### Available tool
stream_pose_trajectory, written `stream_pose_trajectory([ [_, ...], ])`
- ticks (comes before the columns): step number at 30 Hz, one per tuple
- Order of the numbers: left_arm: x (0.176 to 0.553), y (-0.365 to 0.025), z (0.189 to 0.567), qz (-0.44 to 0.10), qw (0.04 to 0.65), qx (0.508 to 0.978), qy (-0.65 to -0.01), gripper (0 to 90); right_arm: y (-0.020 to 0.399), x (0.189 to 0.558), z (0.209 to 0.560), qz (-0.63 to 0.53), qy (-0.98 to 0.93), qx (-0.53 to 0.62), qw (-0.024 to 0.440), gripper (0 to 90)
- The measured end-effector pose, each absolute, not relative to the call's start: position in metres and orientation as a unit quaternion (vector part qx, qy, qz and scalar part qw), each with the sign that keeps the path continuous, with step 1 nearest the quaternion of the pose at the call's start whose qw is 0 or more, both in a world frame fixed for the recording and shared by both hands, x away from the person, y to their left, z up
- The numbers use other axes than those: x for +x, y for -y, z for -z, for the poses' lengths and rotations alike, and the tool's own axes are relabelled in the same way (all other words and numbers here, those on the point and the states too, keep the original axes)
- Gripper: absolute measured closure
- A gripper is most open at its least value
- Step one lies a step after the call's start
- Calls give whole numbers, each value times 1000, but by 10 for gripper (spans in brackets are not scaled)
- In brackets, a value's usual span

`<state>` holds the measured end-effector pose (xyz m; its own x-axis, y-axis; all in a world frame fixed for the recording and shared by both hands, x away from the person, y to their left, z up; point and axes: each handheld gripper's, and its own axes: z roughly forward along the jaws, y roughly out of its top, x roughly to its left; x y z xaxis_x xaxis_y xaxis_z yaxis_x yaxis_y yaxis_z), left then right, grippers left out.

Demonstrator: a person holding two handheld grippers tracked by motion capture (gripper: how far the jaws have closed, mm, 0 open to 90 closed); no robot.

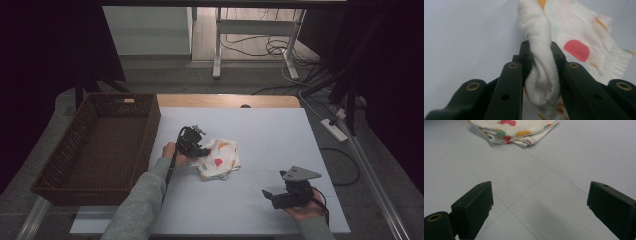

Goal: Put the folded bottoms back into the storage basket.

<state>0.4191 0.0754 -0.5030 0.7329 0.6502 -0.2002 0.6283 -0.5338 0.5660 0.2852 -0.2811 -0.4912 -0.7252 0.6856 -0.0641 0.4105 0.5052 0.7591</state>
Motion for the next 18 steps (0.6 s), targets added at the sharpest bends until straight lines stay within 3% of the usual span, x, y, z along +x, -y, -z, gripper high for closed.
stream_pose_trajectory([
  [18,408,-79,480,-18,357,864,-353,770,283,284,489,-387,-841,328,190,69],
])
